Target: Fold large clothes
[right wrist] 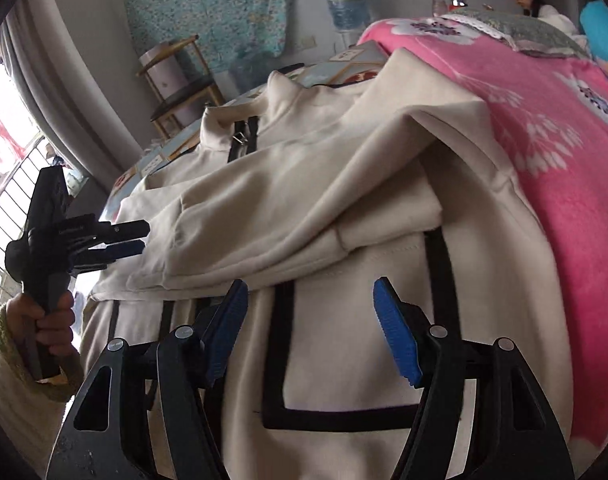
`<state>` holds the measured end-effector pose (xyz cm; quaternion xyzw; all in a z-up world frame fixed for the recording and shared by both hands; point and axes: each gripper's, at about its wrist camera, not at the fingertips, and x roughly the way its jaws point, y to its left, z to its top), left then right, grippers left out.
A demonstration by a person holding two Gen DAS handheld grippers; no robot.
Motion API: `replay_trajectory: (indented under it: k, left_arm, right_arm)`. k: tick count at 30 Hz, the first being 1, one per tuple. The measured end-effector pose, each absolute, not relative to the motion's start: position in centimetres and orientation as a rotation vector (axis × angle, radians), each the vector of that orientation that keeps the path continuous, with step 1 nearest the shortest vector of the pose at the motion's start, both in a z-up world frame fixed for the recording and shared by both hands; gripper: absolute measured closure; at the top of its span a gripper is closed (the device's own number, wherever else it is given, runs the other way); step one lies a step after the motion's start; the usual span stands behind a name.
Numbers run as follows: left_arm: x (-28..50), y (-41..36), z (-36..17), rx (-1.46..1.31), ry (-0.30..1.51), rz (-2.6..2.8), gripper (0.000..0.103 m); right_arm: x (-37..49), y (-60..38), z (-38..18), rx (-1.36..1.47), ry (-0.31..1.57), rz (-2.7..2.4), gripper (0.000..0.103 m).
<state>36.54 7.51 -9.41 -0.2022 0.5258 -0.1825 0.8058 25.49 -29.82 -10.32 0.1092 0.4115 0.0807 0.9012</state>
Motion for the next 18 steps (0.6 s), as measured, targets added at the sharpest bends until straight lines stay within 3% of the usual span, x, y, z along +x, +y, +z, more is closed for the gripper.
replay_trajectory:
  k: [1, 4, 5, 6, 9, 18]
  left_arm:
    - [36.6, 7.3, -9.4, -0.418, 1.125, -0.382, 0.051]
    - [36.7, 6.8, -9.4, -0.360, 1.124, -0.323, 0.071]
    - [36.8, 6.8, -9.5, -0.350, 1.128, -0.315, 0.088]
    - [37.0, 6.9, -9.7, -0.346, 1.138, -0.311, 0.095]
    - [37.1, 7.6, -9.2, -0.377, 1.125, -0.334, 0.099]
    - [34.9, 13.0, -0.9, -0.407, 0.979, -0.344, 0.099]
  right_arm:
    - [25.2, -30.1, -10.7, 0.219, 0.851, 0.153, 0.039]
    - [24.6, -30.4, -11.4, 0.206, 0.845, 0.137, 0.039]
    - [24.3, -30.5, -11.6, 0.208, 0.844, 0.140, 0.039]
    - [24.1, -30.5, -11.6, 0.211, 0.844, 0.142, 0.039]
    - [24.0, -30.7, -11.9, 0.214, 0.846, 0.133, 0.039]
    - [23.8, -31.8, -11.2, 0.209, 0.813, 0.097, 0.039]
